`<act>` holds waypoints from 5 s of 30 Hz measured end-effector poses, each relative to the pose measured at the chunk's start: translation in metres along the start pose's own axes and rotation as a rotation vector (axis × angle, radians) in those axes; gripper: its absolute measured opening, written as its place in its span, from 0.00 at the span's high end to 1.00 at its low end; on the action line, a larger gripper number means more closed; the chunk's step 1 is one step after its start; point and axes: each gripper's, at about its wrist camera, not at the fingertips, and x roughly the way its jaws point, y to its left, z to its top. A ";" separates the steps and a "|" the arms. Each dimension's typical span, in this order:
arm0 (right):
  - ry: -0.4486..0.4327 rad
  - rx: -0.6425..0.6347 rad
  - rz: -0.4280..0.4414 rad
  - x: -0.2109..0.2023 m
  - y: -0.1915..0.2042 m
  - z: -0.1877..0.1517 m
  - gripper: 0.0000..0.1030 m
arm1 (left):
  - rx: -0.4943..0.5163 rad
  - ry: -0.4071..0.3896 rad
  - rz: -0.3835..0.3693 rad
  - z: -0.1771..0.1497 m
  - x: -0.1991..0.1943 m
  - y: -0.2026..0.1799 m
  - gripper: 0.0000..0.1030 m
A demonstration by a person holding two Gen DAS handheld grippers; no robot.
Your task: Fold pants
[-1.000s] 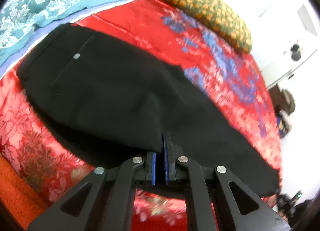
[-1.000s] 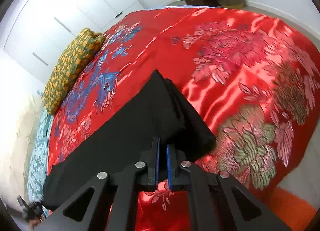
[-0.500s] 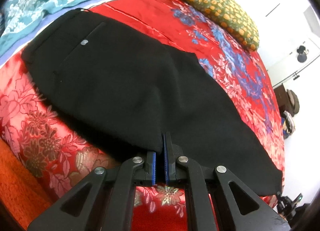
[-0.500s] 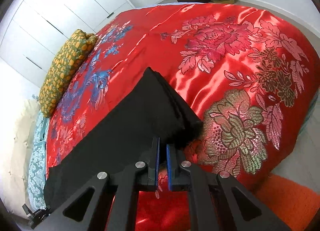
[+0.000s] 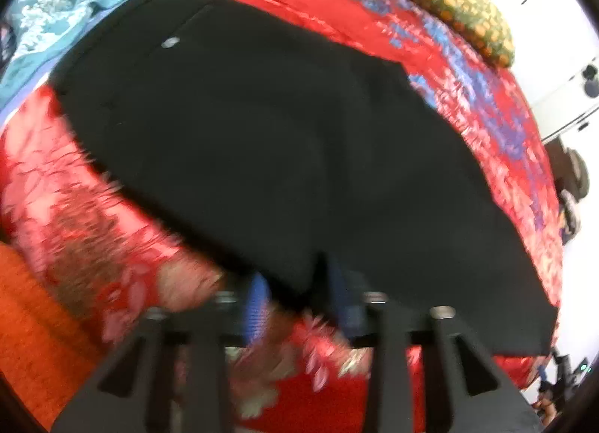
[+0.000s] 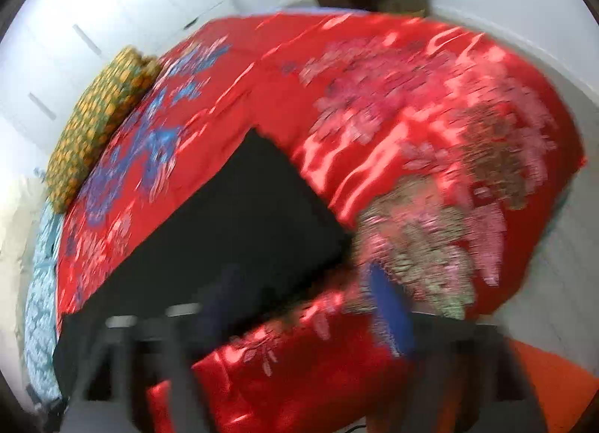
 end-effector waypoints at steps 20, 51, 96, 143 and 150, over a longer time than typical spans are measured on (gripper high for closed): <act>0.054 -0.522 0.018 0.037 0.129 -0.045 0.13 | 0.312 -0.029 0.421 0.087 0.029 0.019 0.23; 0.039 -0.563 -0.098 0.066 0.127 -0.056 0.00 | 0.331 -0.296 0.219 0.077 0.084 -0.085 0.00; 0.014 -0.576 -0.098 0.064 0.126 -0.065 0.00 | 0.333 -0.294 0.226 0.085 0.092 -0.082 0.00; 0.010 -0.578 -0.099 0.065 0.127 -0.067 0.00 | 0.333 -0.295 0.227 0.085 0.092 -0.082 0.00; 0.009 -0.578 -0.100 0.065 0.126 -0.067 0.00 | 0.333 -0.295 0.227 0.085 0.092 -0.082 0.00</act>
